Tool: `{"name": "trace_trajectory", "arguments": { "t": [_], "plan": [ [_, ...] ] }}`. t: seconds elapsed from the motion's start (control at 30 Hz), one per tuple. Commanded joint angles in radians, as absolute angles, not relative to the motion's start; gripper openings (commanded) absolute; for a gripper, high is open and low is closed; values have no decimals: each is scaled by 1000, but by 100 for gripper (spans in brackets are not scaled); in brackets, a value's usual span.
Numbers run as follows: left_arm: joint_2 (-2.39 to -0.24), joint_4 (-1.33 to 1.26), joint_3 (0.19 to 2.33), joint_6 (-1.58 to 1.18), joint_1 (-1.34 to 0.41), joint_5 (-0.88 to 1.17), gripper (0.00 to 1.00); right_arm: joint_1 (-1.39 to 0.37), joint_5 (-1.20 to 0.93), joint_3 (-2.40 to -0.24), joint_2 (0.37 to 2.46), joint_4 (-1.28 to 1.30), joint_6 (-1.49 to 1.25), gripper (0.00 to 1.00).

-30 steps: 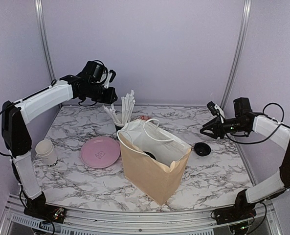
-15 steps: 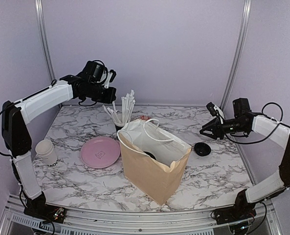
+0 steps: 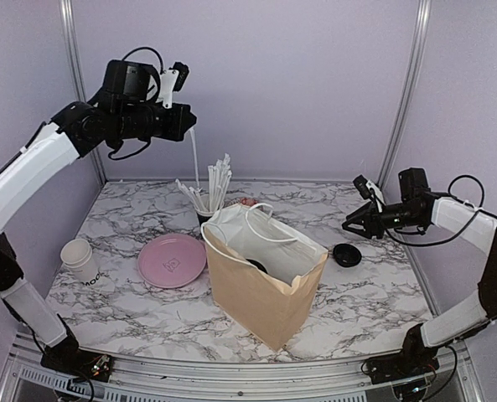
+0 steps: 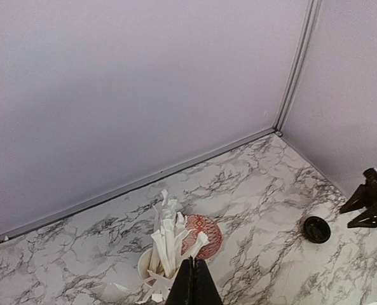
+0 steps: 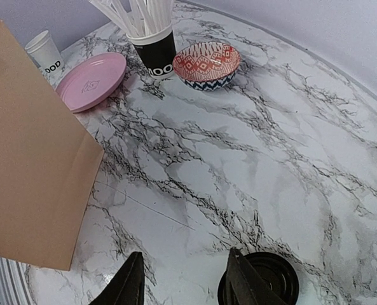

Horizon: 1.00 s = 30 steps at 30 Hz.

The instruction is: Pack the takeout coffee

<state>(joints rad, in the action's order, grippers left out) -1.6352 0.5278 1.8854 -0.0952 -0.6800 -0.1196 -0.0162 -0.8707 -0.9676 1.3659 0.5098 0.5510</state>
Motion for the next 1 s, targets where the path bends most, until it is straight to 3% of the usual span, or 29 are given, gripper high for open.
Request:
{"name": "trace_trajectory", "arguments": {
  "t": [0.0, 0.43, 0.97],
  "plan": [
    [-1460, 556, 1904, -69, -763, -157, 0, -11, -871, -985, 1390, 525, 565, 42],
    [-1339, 558, 1872, -224, -965, 141, 0, -13, -860, -983, 1397, 527, 573, 41],
    [-1429, 559, 1821, -269, -1069, 183, 0, -12, -858, -978, 1374, 537, 583, 41]
  ]
}}
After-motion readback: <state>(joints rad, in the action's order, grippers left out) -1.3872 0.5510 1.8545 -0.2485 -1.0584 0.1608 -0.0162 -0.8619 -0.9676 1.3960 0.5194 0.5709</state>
